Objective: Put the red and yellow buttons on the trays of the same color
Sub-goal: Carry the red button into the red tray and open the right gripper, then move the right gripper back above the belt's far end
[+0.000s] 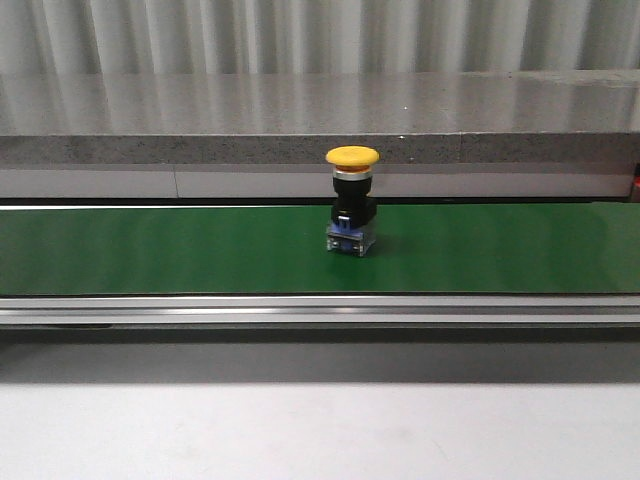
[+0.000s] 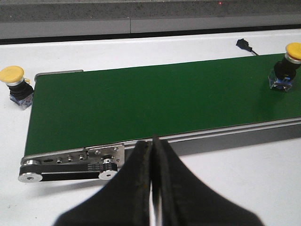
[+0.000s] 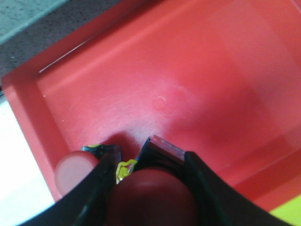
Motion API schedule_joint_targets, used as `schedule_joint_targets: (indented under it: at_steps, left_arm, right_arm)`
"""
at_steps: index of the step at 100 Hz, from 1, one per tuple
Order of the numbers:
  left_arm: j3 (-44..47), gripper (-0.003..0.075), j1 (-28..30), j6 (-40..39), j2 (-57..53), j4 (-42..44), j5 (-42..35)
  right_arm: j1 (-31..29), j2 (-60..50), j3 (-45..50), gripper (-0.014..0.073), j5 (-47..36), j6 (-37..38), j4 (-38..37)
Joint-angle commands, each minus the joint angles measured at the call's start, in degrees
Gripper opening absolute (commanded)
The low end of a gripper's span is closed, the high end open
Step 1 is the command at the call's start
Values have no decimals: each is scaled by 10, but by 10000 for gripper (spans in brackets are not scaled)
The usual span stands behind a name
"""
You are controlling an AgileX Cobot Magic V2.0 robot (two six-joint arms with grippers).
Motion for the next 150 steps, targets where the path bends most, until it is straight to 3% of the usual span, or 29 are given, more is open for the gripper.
schedule_joint_targets:
  at_steps: [1, 46, 53, 65, 73, 117, 150]
  left_arm:
    - [-14, -20, -4, 1, 3, -7, -41]
    - [-14, -20, -4, 1, 3, -7, -41]
    - [-14, -20, -4, 1, 3, -7, -41]
    - [-14, -20, -4, 1, 3, -7, -41]
    - [-14, -20, -4, 1, 3, -7, -41]
    - [-14, -20, -4, 1, 3, -7, -41]
    - [-14, -20, -4, 1, 3, -7, -41]
  right_arm:
    - [-3, -16, -21, 172, -40, 0, 6]
    - [-3, 50, -21, 186, -78, 0, 19]
    - [-3, 53, -21, 252, -79, 0, 18]
    - [-3, 54, -21, 486, -79, 0, 18]
    - [-3, 54, -21, 568, -79, 0, 18]
    - [1, -36, -17, 573, -46, -17, 18]
    - [42, -159, 97, 573, -53, -51, 18]
